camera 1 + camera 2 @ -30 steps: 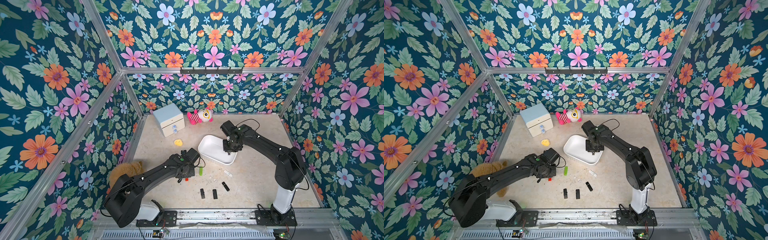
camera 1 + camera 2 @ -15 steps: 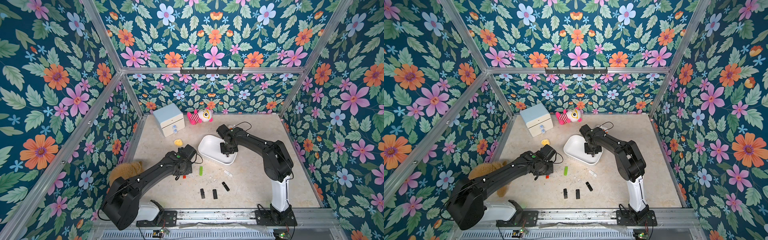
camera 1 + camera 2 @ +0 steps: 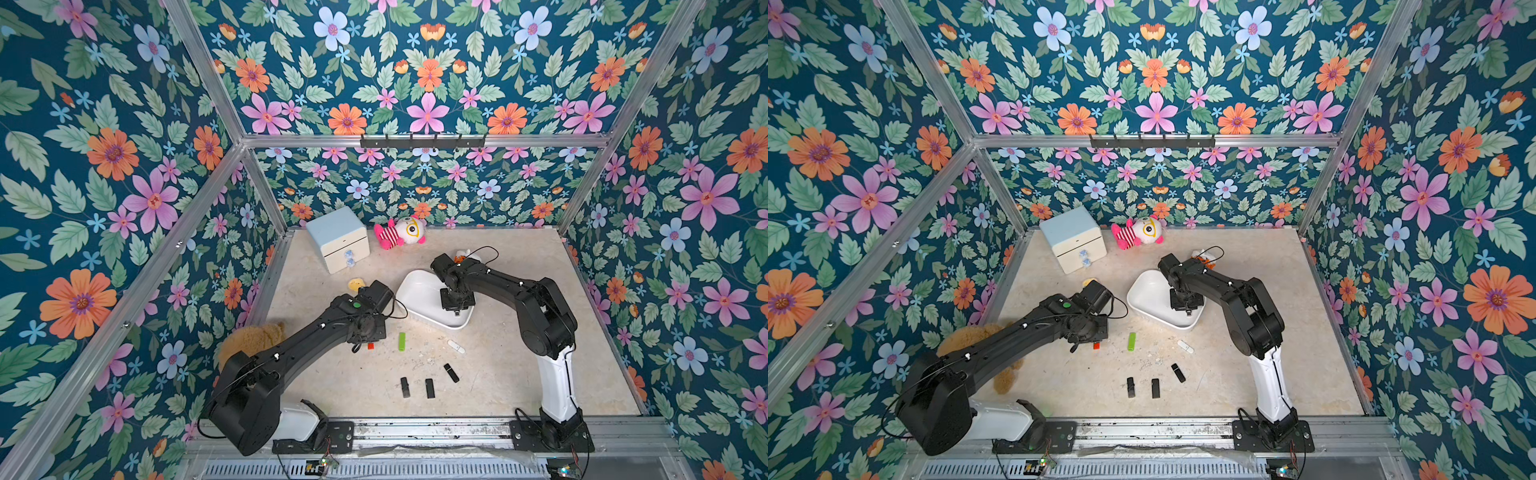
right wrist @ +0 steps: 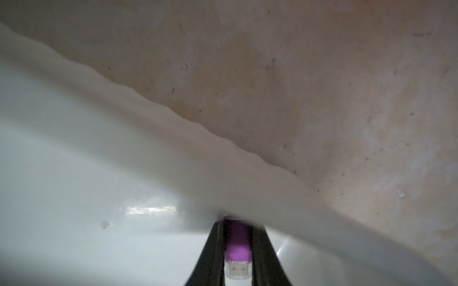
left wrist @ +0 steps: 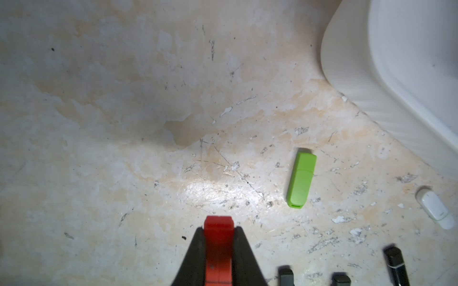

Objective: Put the usb flash drive into the storage box
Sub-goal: Place the USB flash in the storage box.

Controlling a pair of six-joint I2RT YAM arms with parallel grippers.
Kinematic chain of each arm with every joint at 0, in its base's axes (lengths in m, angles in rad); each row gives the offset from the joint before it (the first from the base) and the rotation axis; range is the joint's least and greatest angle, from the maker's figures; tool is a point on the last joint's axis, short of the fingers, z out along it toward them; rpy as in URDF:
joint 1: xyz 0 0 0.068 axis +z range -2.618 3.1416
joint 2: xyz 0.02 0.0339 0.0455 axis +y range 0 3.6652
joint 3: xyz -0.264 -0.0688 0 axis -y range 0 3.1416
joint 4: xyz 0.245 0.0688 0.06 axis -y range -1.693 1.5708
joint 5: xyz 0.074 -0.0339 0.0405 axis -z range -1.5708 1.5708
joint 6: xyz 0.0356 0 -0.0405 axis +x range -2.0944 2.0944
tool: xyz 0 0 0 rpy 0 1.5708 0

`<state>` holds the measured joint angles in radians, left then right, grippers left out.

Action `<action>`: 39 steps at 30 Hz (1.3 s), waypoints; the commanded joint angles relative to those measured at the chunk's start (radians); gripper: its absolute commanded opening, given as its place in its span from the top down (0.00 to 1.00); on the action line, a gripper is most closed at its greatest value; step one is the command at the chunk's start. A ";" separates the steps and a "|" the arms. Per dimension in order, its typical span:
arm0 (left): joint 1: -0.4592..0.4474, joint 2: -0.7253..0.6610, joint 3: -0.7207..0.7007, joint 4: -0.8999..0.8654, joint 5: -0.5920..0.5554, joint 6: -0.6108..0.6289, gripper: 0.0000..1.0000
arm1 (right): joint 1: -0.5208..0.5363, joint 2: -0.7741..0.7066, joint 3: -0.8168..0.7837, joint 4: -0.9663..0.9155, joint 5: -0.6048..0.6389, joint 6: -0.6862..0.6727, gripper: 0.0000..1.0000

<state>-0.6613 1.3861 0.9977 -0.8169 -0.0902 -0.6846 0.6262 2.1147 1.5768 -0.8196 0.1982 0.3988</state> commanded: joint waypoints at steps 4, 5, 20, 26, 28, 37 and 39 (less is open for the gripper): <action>0.014 0.046 0.089 -0.024 -0.014 0.048 1.00 | 0.000 0.009 0.000 -0.008 0.025 0.004 0.65; 0.015 0.054 0.102 -0.024 -0.014 0.052 1.00 | 0.001 0.004 -0.003 -0.009 0.027 0.005 0.62; 0.023 0.208 0.372 -0.080 -0.007 0.146 1.00 | 0.001 -0.272 0.038 -0.065 0.051 0.028 0.57; 0.019 0.348 0.531 -0.089 0.000 0.193 1.00 | -0.008 -0.437 -0.066 -0.129 0.109 0.077 0.55; 0.016 0.394 0.585 -0.089 0.004 0.206 1.00 | -0.016 -0.531 -0.152 -0.134 0.124 0.103 0.54; 0.012 0.633 0.861 -0.121 0.042 0.295 1.00 | -0.042 -0.840 -0.443 -0.159 0.124 0.214 0.49; 0.012 0.682 0.905 -0.124 0.050 0.310 1.00 | -0.042 -0.875 -0.477 -0.162 0.107 0.236 0.48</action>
<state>-0.6491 2.0235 1.8568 -0.9138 -0.0570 -0.4187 0.5861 1.2778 1.1336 -0.9592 0.3115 0.5735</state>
